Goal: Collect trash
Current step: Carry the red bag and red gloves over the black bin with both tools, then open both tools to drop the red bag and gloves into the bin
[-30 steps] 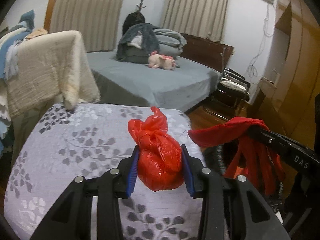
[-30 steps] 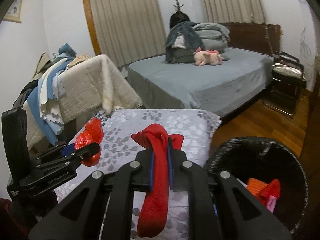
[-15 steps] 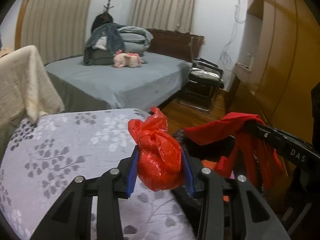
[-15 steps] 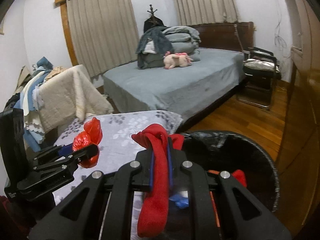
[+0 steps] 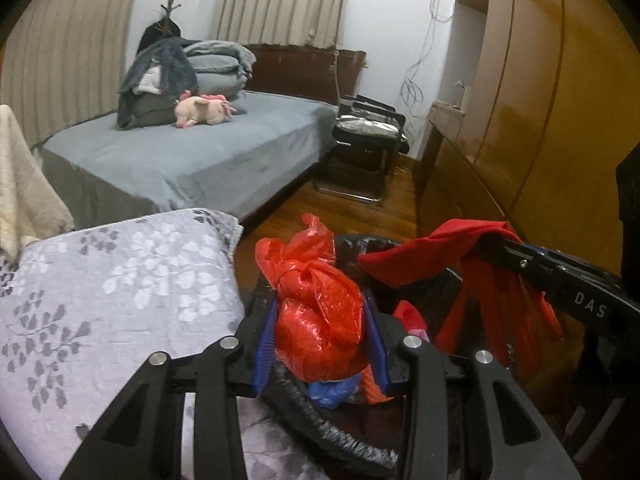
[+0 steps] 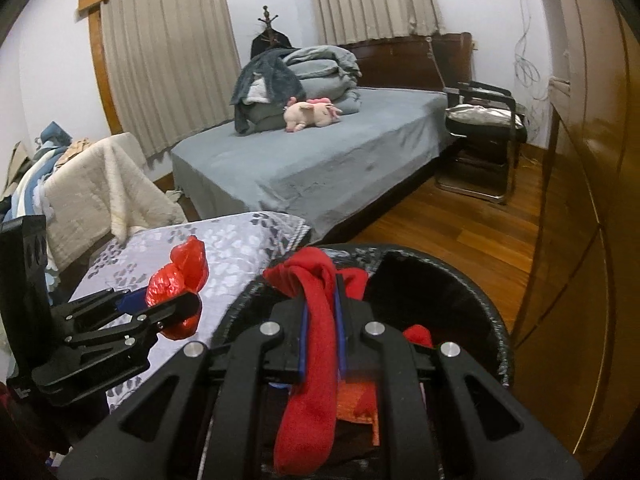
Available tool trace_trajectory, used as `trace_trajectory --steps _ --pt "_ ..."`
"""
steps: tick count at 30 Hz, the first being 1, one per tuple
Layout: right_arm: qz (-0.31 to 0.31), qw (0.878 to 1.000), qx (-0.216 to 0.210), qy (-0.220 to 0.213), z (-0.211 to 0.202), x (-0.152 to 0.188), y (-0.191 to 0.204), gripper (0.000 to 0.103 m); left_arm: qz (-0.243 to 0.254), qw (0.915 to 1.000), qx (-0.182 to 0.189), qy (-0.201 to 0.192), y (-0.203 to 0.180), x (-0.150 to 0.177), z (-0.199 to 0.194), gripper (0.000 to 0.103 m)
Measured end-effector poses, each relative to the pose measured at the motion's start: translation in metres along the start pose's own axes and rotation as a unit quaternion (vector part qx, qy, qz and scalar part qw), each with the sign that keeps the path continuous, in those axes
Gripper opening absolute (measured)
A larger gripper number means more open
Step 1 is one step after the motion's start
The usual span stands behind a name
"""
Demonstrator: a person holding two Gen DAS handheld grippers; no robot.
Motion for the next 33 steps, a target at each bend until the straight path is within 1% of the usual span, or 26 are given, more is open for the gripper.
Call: trace_trajectory --steps 12,18,21,22,23,24,25,27,28,29,30,31,33 --pt "0.018 0.999 0.027 0.020 0.020 0.016 -0.041 0.010 0.026 0.9992 0.012 0.026 -0.027 0.012 0.053 0.039" --pt "0.025 0.998 0.039 0.035 0.033 0.027 -0.055 0.010 0.026 0.9987 0.014 0.041 -0.034 0.018 0.074 0.040" --pt "0.030 0.997 0.048 0.046 0.042 0.035 -0.063 0.015 0.026 0.9985 0.015 0.047 -0.035 0.018 0.083 0.043" --pt "0.031 0.997 0.050 0.054 0.045 0.039 -0.065 0.018 0.024 0.9984 0.018 0.049 -0.035 0.019 0.085 0.047" --pt "0.031 0.996 0.052 0.060 0.048 0.042 -0.067 0.026 0.022 0.9983 0.019 0.050 -0.035 0.020 0.085 0.053" --pt "0.033 0.996 0.057 0.064 0.050 0.046 -0.069 0.036 0.020 0.9983 0.019 0.052 -0.034 0.020 0.086 0.058" --pt "0.034 0.995 0.059 0.066 0.050 0.048 -0.070 0.041 0.017 0.9984 0.021 0.051 -0.033 0.020 0.085 0.066" --pt "0.036 0.995 0.060 0.069 0.048 0.053 -0.071 0.049 0.012 0.9985 0.024 0.047 -0.031 0.020 0.081 0.071" --pt "0.036 0.995 0.062 0.068 0.046 0.054 -0.071 0.051 0.012 0.9986 0.024 0.046 -0.031 0.019 0.079 0.075" --pt "0.037 0.995 0.063 0.067 0.045 0.054 -0.071 0.057 0.011 0.9987 0.022 0.044 -0.028 0.018 0.076 0.079" --pt "0.038 0.995 0.063 0.066 0.043 0.053 -0.070 0.063 0.011 0.9988 0.020 0.042 -0.026 0.018 0.074 0.080" --pt "0.039 0.995 0.063 0.063 0.040 0.053 -0.069 0.066 0.010 0.9989 0.020 0.041 -0.024 0.017 0.071 0.080" --pt "0.040 0.995 0.065 0.057 0.034 0.050 -0.067 0.083 0.007 0.9991 0.016 0.038 -0.016 0.015 0.062 0.083"
Point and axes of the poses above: each gripper's, at about its wrist camera, not at the fingertips, and z roughly the way its jaws point, y to its left, x to its underside, the point moved 10 cm from there along z, roughly the way its jaws point, and after that the axes turned 3 degrees about -z, right-handed, at the moved point
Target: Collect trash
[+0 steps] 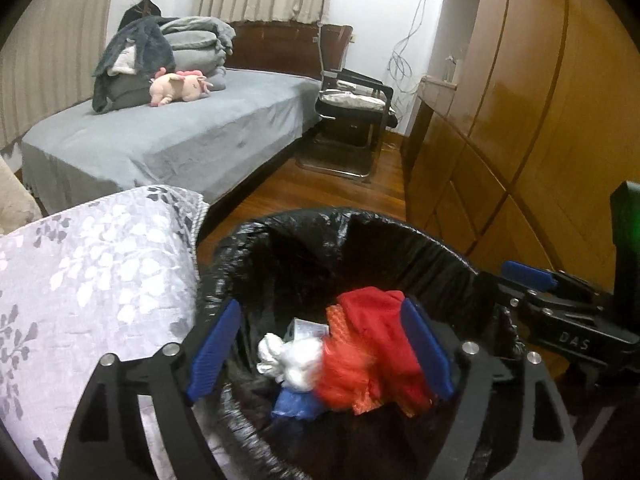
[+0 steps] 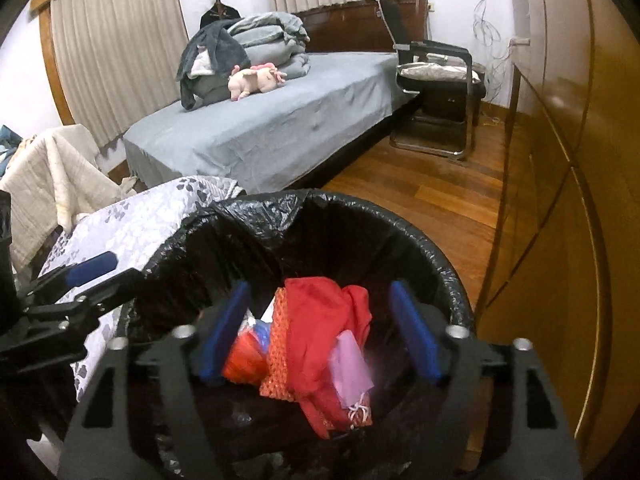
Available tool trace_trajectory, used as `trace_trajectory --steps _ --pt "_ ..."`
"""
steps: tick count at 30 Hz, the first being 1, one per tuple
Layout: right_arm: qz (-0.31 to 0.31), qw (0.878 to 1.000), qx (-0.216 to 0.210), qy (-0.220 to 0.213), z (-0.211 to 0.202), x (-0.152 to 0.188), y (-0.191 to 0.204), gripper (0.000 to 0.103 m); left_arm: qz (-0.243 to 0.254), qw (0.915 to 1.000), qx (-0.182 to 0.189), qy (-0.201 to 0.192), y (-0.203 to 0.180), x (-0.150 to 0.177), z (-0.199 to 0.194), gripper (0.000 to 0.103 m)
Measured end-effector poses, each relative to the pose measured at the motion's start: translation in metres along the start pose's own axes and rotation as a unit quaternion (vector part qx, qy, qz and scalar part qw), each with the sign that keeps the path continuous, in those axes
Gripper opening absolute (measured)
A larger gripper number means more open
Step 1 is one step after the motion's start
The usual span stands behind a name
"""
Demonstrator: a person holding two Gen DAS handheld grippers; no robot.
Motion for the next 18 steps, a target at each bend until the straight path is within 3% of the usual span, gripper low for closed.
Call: trace_trajectory --steps 2,7,18 --pt "0.002 1.000 0.000 -0.009 -0.010 -0.003 0.005 0.090 -0.004 0.9999 -0.006 -0.007 0.007 -0.003 -0.010 0.088" --pt "-0.008 0.999 -0.017 -0.026 -0.035 -0.015 0.026 0.094 -0.016 0.9993 -0.025 -0.023 0.025 -0.009 -0.045 0.097" --pt "-0.029 0.996 -0.057 -0.055 -0.092 -0.040 0.079 0.097 -0.035 0.9958 -0.077 -0.036 0.053 -0.006 -0.117 0.097"
Point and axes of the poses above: each gripper's, at about its wrist camera, not at the fingertips, and z roughly the way its jaws point, y to its left, x to its underside, the point moved 10 cm from there along z, roughly the way its jaws point, and after that the axes turned 3 degrees about -z, right-handed, at the moved point
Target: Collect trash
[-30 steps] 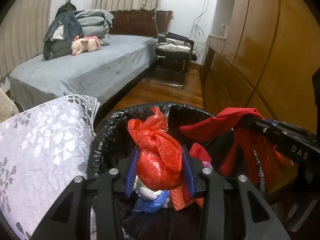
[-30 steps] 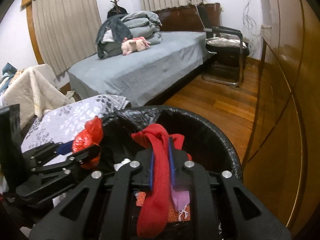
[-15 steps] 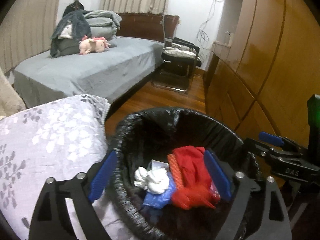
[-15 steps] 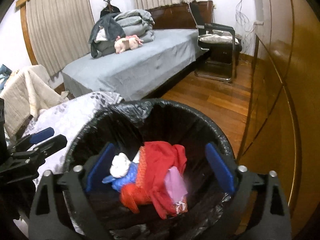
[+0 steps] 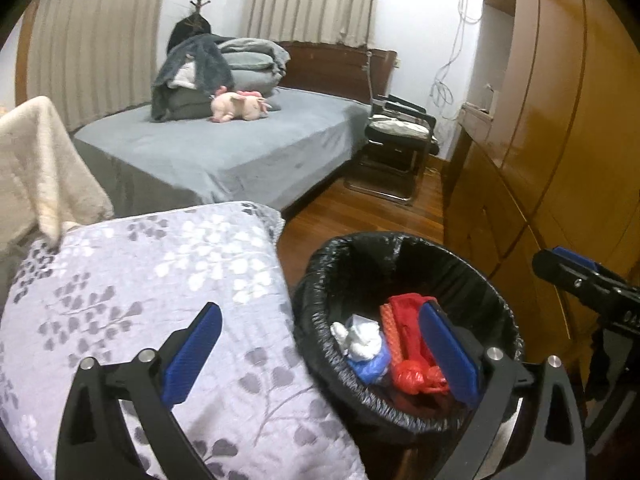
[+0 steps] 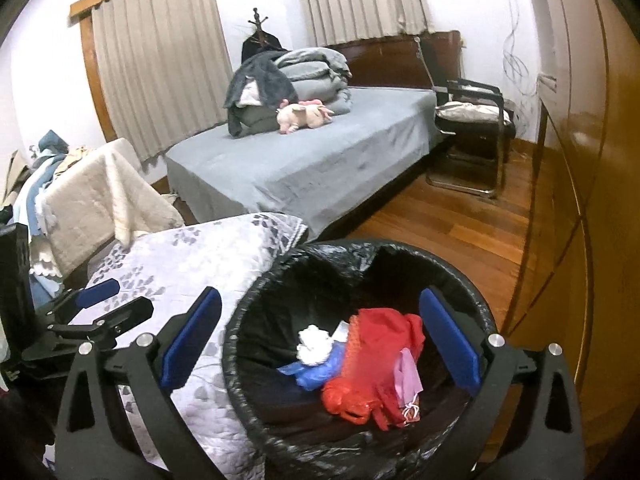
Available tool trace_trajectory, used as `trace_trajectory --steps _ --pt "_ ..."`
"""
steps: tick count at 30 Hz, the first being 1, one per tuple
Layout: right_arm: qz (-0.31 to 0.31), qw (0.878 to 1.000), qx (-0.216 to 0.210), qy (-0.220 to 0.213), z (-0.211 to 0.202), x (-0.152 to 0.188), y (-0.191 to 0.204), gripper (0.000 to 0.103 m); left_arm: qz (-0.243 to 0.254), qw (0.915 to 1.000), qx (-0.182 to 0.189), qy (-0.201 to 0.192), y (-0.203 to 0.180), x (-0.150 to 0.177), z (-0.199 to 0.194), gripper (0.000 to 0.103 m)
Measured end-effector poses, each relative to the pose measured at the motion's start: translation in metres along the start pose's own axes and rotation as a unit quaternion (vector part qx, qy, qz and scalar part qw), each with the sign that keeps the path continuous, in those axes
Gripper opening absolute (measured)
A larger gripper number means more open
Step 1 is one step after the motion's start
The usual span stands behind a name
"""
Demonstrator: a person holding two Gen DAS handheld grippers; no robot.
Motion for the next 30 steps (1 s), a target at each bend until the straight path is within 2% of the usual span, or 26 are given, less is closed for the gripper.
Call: trace_trajectory --steps 14,30 --pt "-0.018 1.000 -0.004 -0.013 -0.039 -0.013 0.030 0.097 -0.006 0.9988 -0.017 -0.046 0.000 -0.011 -0.068 0.097" --pt "-0.048 0.998 -0.016 -0.044 -0.067 -0.025 0.056 0.097 -0.002 0.9959 -0.029 -0.086 -0.002 -0.023 -0.112 0.097"
Point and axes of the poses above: each gripper's, at about its wrist camera, not at the fingertips, and z roughly the way its jaws point, y to its left, x to its underside, the point moved 10 cm from there along z, roughly the way its jaws point, and after that the axes turned 3 degrees about -z, right-handed, at the moved point
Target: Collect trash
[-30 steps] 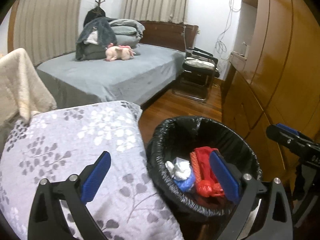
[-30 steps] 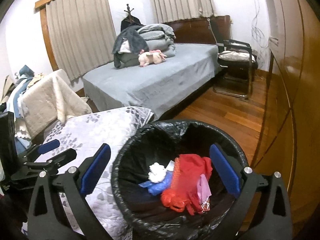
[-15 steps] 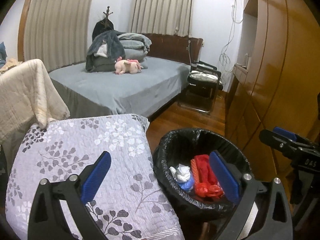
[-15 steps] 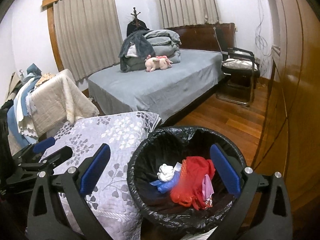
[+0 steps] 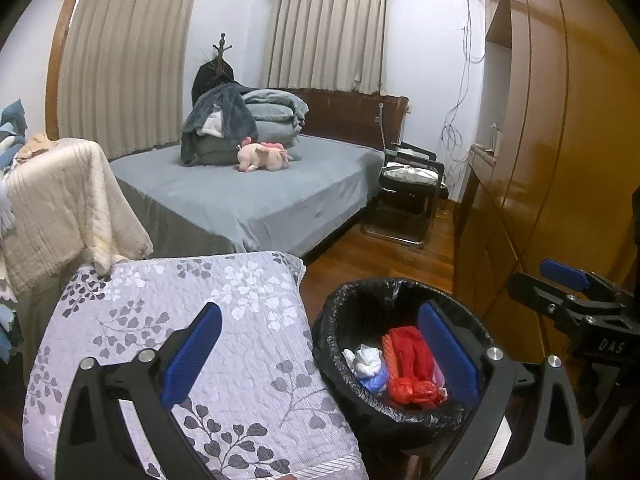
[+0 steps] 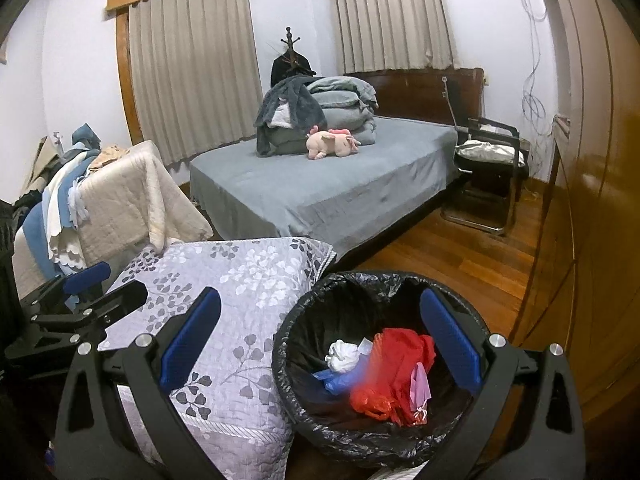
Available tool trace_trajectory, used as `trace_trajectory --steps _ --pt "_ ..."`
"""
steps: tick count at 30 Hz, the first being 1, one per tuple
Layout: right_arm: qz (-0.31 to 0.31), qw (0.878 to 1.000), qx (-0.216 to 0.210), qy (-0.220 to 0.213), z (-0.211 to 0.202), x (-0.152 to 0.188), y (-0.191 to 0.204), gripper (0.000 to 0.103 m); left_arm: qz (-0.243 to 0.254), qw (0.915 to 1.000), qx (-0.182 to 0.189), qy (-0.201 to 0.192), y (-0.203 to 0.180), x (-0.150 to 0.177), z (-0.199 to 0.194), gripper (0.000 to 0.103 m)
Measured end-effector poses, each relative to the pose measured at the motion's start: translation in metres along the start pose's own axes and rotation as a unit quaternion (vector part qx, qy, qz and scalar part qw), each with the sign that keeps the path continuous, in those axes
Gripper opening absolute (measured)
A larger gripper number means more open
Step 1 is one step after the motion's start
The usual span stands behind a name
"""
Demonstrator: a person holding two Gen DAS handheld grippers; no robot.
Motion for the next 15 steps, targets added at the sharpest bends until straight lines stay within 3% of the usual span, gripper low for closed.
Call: trace_trajectory --steps 15 --pt "-0.014 1.000 -0.001 -0.012 -0.009 -0.005 0.013 0.097 0.002 0.9999 -0.005 -0.012 -0.001 -0.004 -0.016 0.097"
Point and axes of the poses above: each gripper's, at about its wrist camera, not at the fingertips, and z roughly the way its jaws point, y to its left, x to its underside, the point moved 10 cm from there along z, roughly the way its jaws point, and after that the axes turned 3 degrees about -z, right-handed, at the moved point
